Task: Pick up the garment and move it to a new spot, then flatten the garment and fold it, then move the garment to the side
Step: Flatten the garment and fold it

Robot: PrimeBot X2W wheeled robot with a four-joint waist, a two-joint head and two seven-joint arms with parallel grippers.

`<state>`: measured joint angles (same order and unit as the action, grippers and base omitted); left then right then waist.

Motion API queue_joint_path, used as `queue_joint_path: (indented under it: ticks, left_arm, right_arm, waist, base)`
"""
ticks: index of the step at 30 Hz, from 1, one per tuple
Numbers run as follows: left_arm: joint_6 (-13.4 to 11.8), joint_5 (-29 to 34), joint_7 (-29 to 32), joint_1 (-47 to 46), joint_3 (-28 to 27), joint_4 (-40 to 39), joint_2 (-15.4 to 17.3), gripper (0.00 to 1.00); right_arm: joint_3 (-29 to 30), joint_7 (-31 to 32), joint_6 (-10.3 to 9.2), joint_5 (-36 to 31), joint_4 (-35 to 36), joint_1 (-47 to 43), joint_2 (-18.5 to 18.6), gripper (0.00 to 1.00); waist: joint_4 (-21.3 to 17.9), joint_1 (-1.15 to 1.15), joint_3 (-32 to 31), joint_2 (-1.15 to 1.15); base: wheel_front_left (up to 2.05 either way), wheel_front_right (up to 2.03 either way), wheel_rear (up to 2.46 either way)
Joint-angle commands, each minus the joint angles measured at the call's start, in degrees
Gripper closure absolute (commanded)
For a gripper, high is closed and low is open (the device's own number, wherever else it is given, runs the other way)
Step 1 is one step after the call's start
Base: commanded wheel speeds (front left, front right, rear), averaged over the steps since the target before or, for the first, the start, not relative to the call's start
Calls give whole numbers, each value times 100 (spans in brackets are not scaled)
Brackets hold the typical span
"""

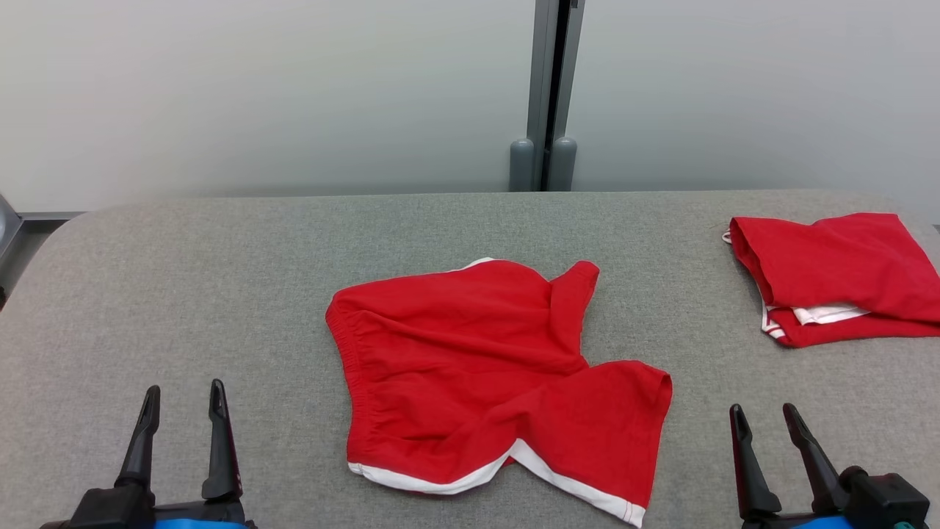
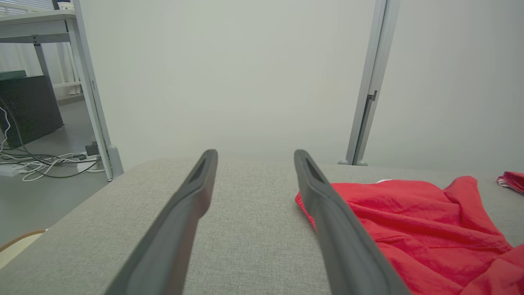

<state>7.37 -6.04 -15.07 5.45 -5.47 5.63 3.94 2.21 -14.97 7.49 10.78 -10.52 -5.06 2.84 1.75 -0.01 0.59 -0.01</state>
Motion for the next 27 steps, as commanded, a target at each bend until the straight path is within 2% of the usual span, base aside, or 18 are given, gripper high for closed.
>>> queue_joint_path:
  ticks: [1, 18, 27]
  left_arm:
    - [6, 15, -11, 25, -35, -6, -5, 0]
    - [18, 228, -11, 7, 186, 136, -19, 0]
    - [17, -217, -11, -245, 1311, 790, 345, 0]
  right_arm:
    - [12, -29, 1, 56, -13, -74, 12, 0]
    - [-35, -29, 1, 19, -181, -67, 12, 0]
    - [-618, -29, 1, 73, -611, 38, 14, 0]
  waist:
    - [-1, 1, -2, 1]
    - [-33, 1, -3, 1]
    - [-68, 1, 129, 1]
  base:
    - [0, 0, 0]
    - [0, 0, 0]
    - [0, 0, 0]
